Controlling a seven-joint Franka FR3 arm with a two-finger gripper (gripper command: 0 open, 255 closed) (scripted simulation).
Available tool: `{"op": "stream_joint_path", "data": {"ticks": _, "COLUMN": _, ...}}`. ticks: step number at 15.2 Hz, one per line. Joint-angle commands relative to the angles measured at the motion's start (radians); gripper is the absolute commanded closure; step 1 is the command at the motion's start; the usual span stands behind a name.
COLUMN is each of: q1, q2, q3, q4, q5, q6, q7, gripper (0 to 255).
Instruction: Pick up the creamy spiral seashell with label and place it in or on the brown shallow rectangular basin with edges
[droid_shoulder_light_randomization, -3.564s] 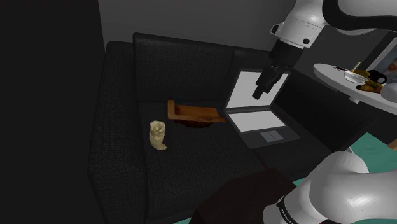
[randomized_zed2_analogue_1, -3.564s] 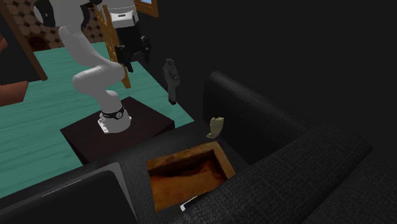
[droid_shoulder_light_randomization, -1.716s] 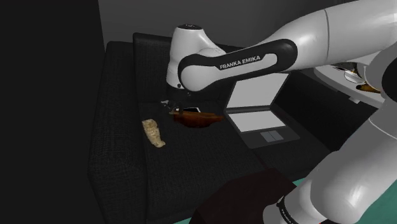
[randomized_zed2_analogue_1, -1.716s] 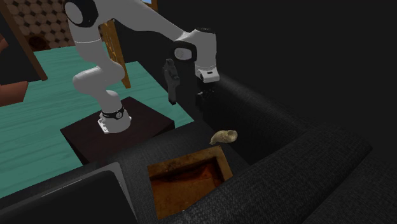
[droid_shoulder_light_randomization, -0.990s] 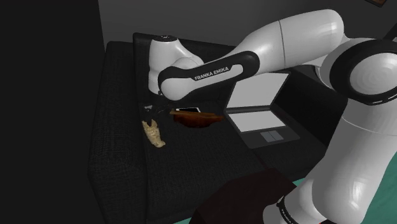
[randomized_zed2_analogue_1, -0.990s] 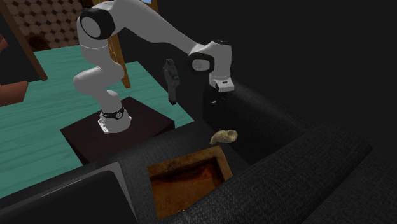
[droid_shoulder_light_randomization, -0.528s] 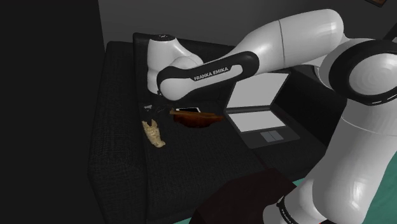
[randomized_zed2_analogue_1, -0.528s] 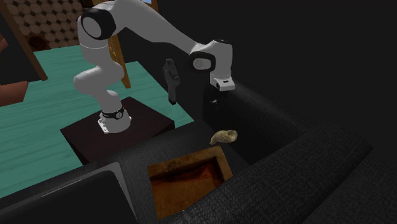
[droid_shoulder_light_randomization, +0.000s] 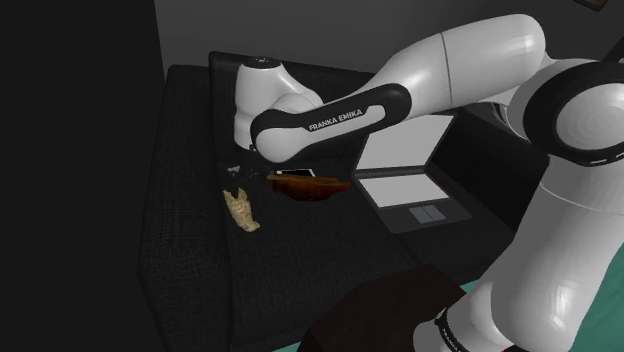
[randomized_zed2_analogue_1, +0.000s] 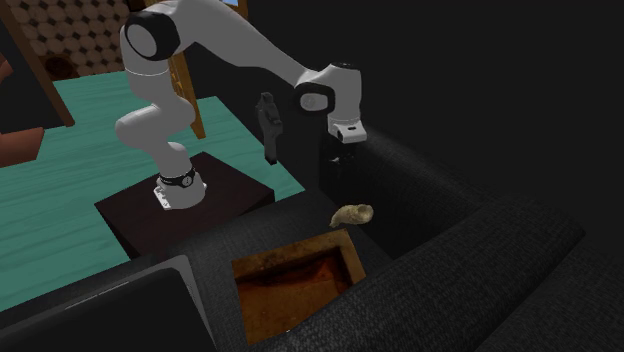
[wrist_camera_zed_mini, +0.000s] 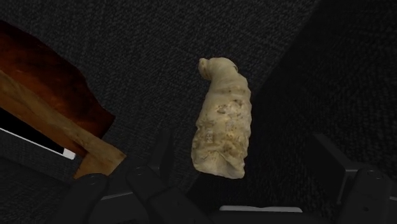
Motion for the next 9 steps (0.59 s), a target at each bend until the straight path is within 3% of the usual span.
{"op": "stream_joint_path", "data": {"ticks": 1, "q1": -0.001, "q2": 0.097, "q3": -0.006, "q4": -0.015, "q5": -0.005, "q6": 0.088, "q7": 0.012, "gripper": 255}}
{"op": "stream_joint_path", "data": {"ticks": 4, "q1": -0.002, "q2": 0.060, "q3": -0.001, "q4": -0.089, "q5": 0.001, "q6": 0.126, "q7": 0.023, "gripper": 255}}
{"op": "stream_joint_path", "data": {"ticks": 5, "q1": 0.002, "q2": 0.095, "q3": -0.007, "q4": 0.012, "q5": 0.001, "q6": 0.060, "q7": 0.005, "gripper": 255}}
{"op": "stream_joint_path", "data": {"ticks": 9, "q1": 0.000, "q2": 0.066, "q3": -0.002, "q4": 0.028, "q5": 0.020, "q6": 0.017, "q7": -0.009, "gripper": 255}}
